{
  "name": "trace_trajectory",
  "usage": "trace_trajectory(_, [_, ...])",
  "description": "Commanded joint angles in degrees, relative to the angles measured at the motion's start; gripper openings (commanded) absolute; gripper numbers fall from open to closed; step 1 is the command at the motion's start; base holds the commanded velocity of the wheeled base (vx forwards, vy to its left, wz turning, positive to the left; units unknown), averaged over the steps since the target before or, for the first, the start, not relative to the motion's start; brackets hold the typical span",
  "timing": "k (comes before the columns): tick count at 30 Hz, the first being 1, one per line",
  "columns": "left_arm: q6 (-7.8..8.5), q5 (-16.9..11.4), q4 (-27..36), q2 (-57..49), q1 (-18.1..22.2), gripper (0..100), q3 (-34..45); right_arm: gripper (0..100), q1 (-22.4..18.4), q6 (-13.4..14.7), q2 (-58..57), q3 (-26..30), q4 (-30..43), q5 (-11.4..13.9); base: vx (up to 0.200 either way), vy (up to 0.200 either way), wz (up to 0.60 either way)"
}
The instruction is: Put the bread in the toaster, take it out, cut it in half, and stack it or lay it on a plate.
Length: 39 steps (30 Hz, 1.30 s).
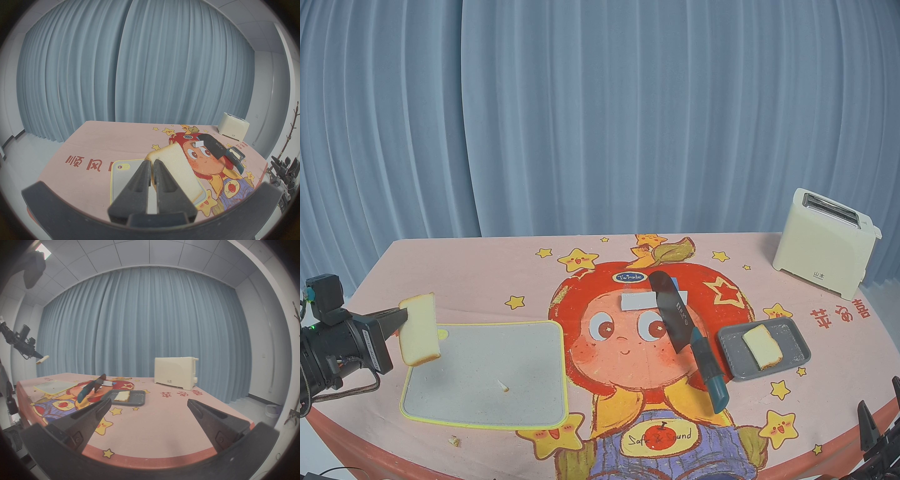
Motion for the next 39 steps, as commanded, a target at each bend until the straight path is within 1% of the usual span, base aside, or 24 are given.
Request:
trace_trajectory(1, [-0.02, 0.0, 0.0, 0.0, 0.0, 0, 0.0, 100, 0.8, 0.4, -4.0, 1.0, -0.3, -0.4, 0.0, 0.0, 0.0])
trace_trajectory(3, [-0.02, 0.0, 0.0, 0.1, 0.0, 0, 0.1, 100, 0.9, 0.6, -3.8, 1.0, -0.2, -1.8, 0.0, 0.0, 0.0])
trace_trajectory(6, [-0.1, 0.1, 0.0, 0.0, 0.2, 0, 0.2, 100, 0.9, 1.2, -4.0, 1.0, -0.2, -2.3, 0.0, 0.0, 0.0])
trace_trajectory(8, [-0.1, 0.0, 0.0, 0.0, 0.2, 0, 0.0, 100, 0.9, 1.3, -4.0, 1.0, -0.2, -2.3, 0.0, 0.0, 0.0])
trace_trajectory(9, [-0.19, 0.0, 0.0, 0.1, 0.0, 0, -0.1, 100, 0.9, 1.2, -3.9, 1.0, -0.1, -1.9, 0.0, 0.0, 0.0])
trace_trajectory(16, [-0.81, 0.0, 0.0, 0.0, 0.2, 0, -0.2, 100, 0.9, 1.5, -4.0, 1.0, -0.2, -2.0, 0.0, 0.0, 0.0])
trace_trajectory(18, [-0.81, 0.0, 0.0, 0.0, 0.2, 0, -0.1, 100, 0.9, 1.7, -4.0, 1.0, -0.2, -2.3, 0.0, -0.2, 0.0])
trace_trajectory(19, [-0.81, -0.1, 0.0, -0.1, -0.1, 0, 0.6, 100, 0.9, 1.4, -3.9, 1.0, -0.1, -1.9, 0.0, -0.2, 0.0])
trace_trajectory(28, [-0.46, 0.0, 0.0, -2.4, -0.2, 0, 0.6, 100, 0.9, 1.5, -4.0, 1.0, -0.2, -1.9, 0.0, -0.2, 0.0])
trace_trajectory(39, [-0.46, -0.1, 0.0, -2.4, -0.3, 0, 0.7, 100, 0.9, 1.5, -4.0, 1.0, -0.2, -1.9, 0.0, -0.2, 0.0])
